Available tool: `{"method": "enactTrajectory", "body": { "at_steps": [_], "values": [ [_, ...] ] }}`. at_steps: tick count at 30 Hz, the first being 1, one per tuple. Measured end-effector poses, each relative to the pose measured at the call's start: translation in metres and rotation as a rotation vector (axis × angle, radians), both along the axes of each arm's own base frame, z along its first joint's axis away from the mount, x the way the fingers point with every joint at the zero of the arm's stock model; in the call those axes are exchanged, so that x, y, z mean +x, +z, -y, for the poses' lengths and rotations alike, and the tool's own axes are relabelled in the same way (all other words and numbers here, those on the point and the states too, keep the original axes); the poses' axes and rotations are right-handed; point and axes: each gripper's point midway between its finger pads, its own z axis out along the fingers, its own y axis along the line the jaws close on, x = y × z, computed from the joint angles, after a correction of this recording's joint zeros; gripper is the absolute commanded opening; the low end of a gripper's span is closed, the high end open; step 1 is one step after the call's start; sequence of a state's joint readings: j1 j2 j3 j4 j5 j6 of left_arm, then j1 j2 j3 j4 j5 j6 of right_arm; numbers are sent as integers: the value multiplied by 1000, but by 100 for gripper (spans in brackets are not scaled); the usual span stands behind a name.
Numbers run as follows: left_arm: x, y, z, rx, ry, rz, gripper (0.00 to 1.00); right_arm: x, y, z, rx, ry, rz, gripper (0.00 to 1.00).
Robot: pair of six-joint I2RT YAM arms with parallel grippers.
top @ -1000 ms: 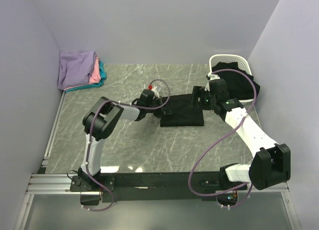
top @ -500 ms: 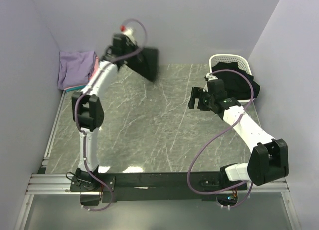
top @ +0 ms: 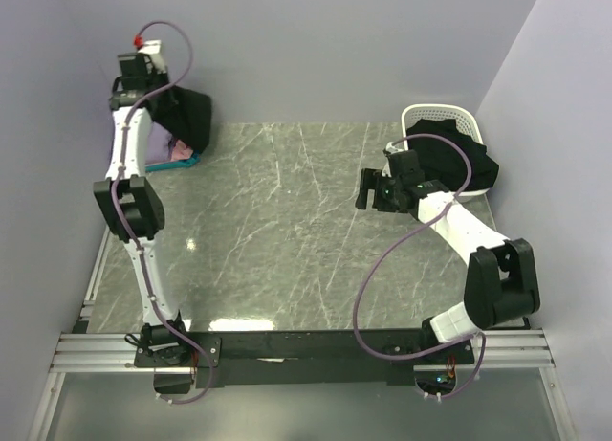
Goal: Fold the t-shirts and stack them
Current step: Neatly place the folded tshirt to the corner
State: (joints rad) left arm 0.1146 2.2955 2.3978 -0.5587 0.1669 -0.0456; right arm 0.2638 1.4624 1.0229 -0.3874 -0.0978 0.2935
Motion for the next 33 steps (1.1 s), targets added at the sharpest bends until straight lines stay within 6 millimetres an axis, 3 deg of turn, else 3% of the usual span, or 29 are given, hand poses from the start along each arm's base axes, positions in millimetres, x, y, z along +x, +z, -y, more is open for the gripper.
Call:
{"method": "enactTrajectory", "body": {
  "at_steps": [4, 8, 16, 18, 19, 20, 21, 27, 33],
  "values": [
    [-1, -22, -60, 21, 77, -30, 1, 3, -8, -3, 5, 7, -17, 95],
    [0, -43, -105, 19, 134, -37, 1, 6, -13, -5, 6, 11, -30, 95],
    [5, -100, -148, 50, 209, -95, 1, 16, -26, -11, 12, 17, -63, 94],
    [4, -103, -159, 63, 234, -94, 13, 21, -29, -13, 20, 21, -69, 95],
    [3, -102, -165, 72, 249, -92, 49, 21, -31, -15, 23, 25, -74, 95],
    [4, -100, -172, 88, 266, -78, 78, 20, -32, -16, 25, 28, -79, 95],
    [6, -98, -180, 111, 286, -59, 99, 20, -33, -16, 28, 30, -81, 95],
    [1, -111, -213, 190, 393, -46, 99, 18, -32, -23, 43, 47, -84, 95],
    [-3, -119, -203, 223, 407, -63, 99, 17, -31, -27, 47, 59, -84, 95]
  ]
}}
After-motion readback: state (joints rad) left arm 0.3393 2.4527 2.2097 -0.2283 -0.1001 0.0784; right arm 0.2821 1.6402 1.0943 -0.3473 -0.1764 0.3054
